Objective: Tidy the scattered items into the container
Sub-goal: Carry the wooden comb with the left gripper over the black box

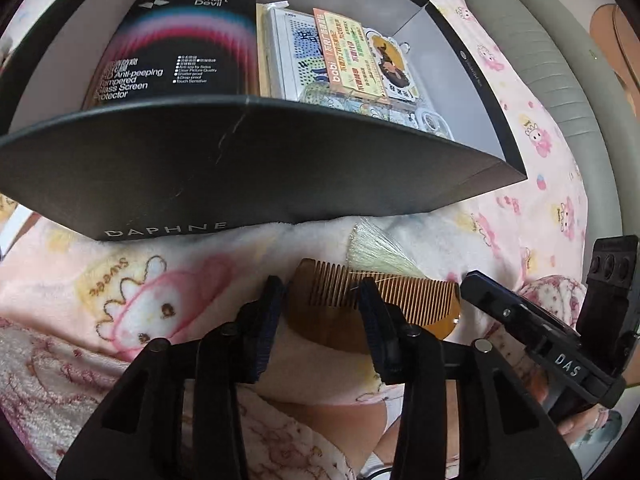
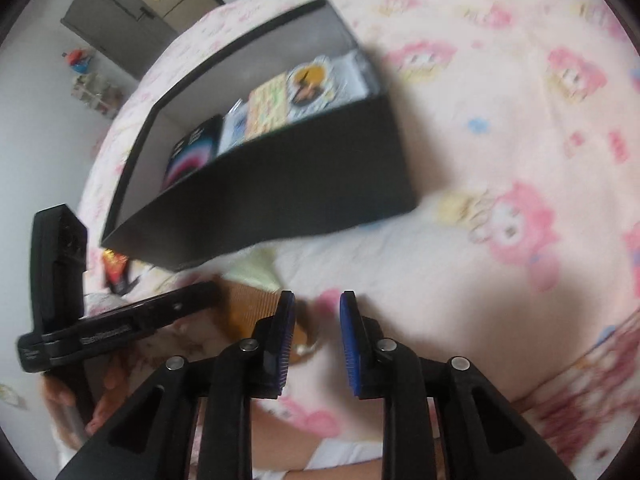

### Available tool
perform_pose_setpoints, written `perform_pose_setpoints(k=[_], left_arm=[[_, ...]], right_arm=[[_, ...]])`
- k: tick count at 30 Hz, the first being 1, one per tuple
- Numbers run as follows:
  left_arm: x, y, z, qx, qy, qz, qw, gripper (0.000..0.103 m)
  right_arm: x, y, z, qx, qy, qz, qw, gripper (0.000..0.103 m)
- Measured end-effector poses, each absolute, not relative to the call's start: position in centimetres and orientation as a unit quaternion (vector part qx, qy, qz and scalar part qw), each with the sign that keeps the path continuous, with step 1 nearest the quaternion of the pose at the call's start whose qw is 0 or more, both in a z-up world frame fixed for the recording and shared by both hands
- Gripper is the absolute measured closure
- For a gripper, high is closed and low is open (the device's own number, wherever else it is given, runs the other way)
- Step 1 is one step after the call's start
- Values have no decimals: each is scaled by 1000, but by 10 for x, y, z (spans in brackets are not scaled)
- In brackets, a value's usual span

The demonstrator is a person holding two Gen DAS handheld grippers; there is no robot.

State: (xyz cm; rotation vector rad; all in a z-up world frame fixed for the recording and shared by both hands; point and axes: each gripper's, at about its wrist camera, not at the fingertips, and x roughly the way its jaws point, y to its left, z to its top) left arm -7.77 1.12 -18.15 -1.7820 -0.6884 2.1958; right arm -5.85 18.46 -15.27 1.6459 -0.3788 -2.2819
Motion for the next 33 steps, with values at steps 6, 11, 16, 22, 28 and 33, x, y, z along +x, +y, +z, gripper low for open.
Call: perform_pose_setpoints(k=[6,11,16,22,28,33], left_arm=[[-71,9,-174,-590,-262,748,154,63],[-71,19,-176,-608,-225,750,131,64],[-63,21,-167,-601,-219,757,134,70],[-51,22,-124,-561,-218,788,129,73],[-69,7,-63,-501,-227,824,135,72],[-123,-21,-35,-465,-235,845,117,73]], right_arm=[[-57,172,-161,593,-129,-776,172,79],[-56,168,-168,601,-110,-774,167,79],[-56,175,-164,598,-117,-774,174,76],[-54,186,-134,566,-138,-792,181,76],[-73,177,-71,499,-114,-833,210,76],[-130,157,-34,467,-90,-848,232,76]])
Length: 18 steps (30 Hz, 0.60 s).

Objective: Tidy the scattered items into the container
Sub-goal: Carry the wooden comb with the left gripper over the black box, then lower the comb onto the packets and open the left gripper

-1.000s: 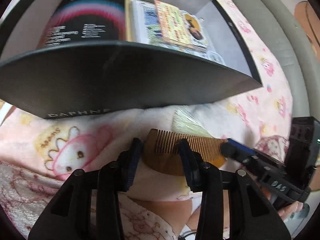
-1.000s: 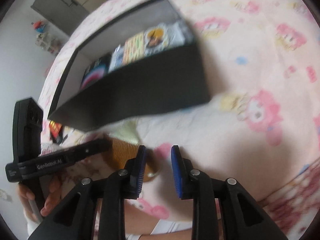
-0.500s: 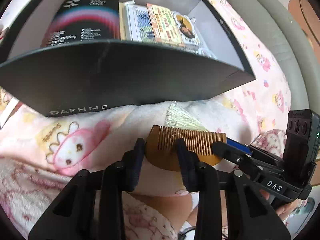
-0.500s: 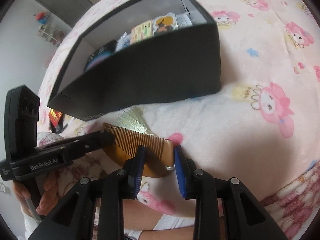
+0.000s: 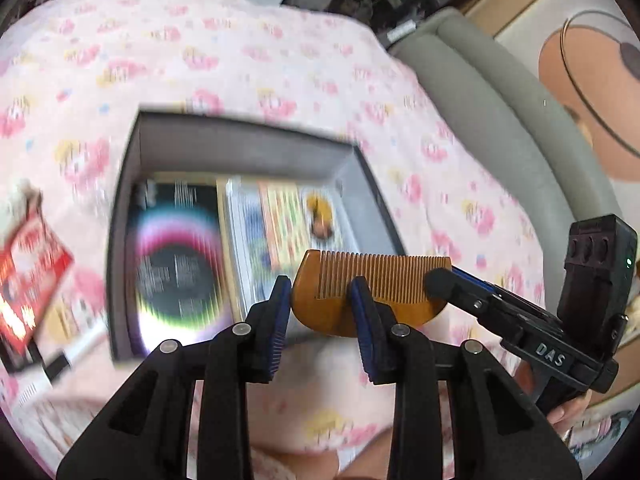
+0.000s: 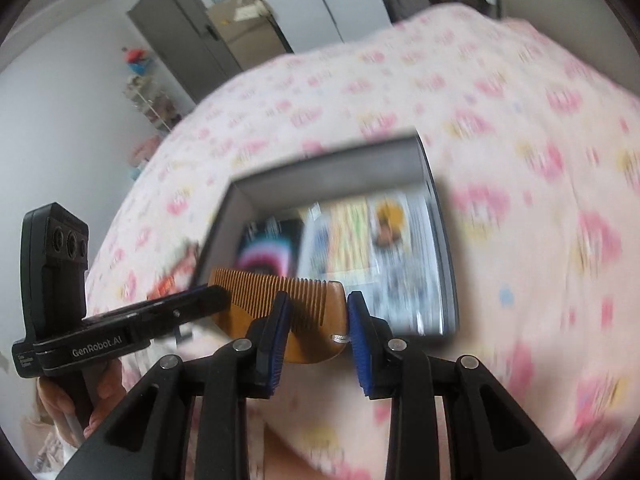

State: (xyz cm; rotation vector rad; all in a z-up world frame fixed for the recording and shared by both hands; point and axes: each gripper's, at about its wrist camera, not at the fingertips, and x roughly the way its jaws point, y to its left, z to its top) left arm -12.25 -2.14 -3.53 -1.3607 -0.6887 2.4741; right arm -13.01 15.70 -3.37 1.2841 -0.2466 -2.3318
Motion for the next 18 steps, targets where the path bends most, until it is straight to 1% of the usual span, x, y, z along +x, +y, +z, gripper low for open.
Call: perform_pose_setpoints(k=[3,5,8,12,18], left_arm=[[-144,-37,-36,-458,-238,852,90,72],[-162,-49,-48,-466,-248,846,80,73],[-179,-58,-68,-485,-253,835,64,72],[-198,-57,-97,-506,-267,818,63,71],[-239,-47,-102,-518,-254,814,69,71]], right_arm=[[-161,144,-31,475,-84,-839,252,76],[-177,136,-33,481,-71,-834,262,77],[-198,124,-52,501,-50,-819,274,77],[-225,121,-75,529,-44,-806,262,76],[-258,124,-74,520,-20,-820,239,76]])
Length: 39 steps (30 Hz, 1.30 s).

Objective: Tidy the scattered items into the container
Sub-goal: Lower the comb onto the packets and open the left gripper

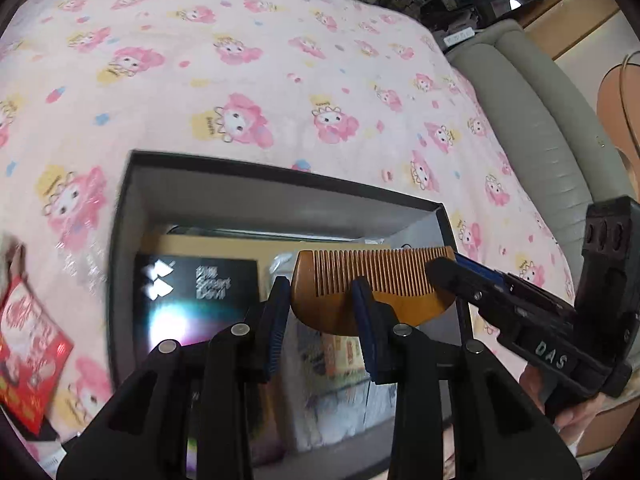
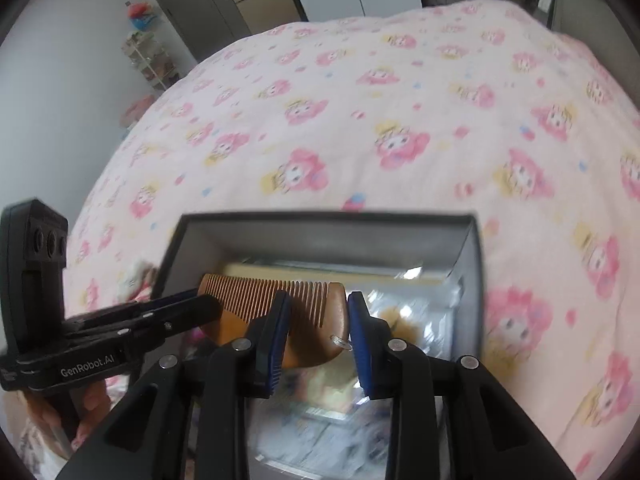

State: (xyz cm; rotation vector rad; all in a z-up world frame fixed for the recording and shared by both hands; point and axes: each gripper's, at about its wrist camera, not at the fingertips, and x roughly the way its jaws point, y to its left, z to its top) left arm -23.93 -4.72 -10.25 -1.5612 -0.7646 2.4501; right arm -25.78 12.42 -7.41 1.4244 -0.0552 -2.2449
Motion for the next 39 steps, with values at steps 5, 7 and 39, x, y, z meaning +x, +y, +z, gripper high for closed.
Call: perform_pose_setpoints(k=[5,7,39], left_arm=[[-240,-28,-138,-563,-225,793,70,73],[-238,-23,-146,-574,-210,789,61,71],[-217,-22,-156,-576,-252,770,109,73]], right_arm=[[-257,136,-118,581,-8,-782,225,74],[-252,134,-131,592,12,-776,218,74],[-229,122,-132,577,51,-792,193,73]])
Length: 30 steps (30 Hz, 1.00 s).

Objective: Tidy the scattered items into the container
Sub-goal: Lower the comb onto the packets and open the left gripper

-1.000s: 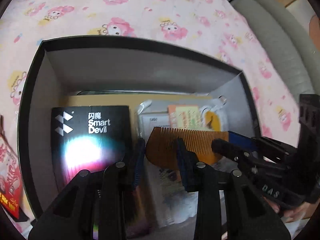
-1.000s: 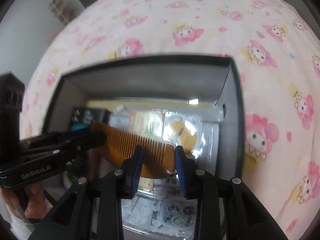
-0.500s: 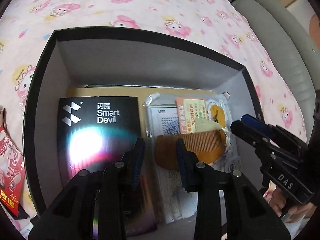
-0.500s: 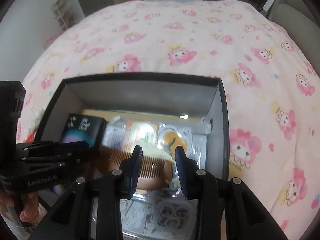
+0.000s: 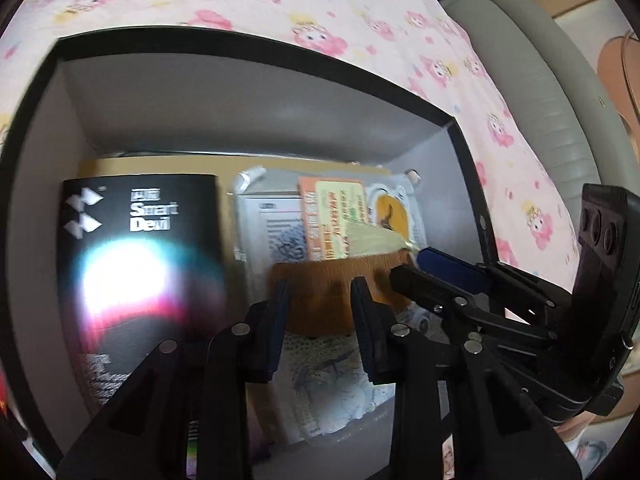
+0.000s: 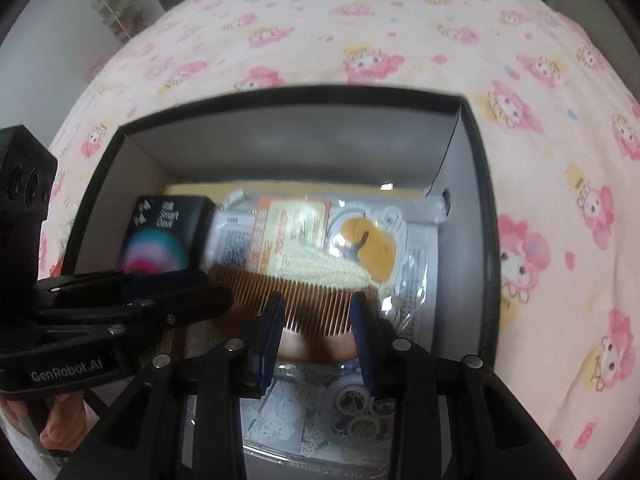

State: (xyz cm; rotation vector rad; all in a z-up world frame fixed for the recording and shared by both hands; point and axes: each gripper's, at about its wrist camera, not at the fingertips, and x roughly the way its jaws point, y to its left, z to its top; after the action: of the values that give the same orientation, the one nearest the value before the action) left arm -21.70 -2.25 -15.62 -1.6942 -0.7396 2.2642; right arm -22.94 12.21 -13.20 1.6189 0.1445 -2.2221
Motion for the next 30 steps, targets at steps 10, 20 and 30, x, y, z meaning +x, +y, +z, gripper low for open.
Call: perform_pose_setpoints(k=[10,20,30], left_arm=[[-204,-14,-167,-590,-305,733,149,76],[-196,-16,-163,-590,-238,767,82,75],[-178,-13,-121,-533,-212,813,101,72]], right_arm=[[-214,126,-140,587,31,-788,186,73],[-215,118,-145,588,45,-789,172,73],[-201,134,-115,540,2,-829,147,72]])
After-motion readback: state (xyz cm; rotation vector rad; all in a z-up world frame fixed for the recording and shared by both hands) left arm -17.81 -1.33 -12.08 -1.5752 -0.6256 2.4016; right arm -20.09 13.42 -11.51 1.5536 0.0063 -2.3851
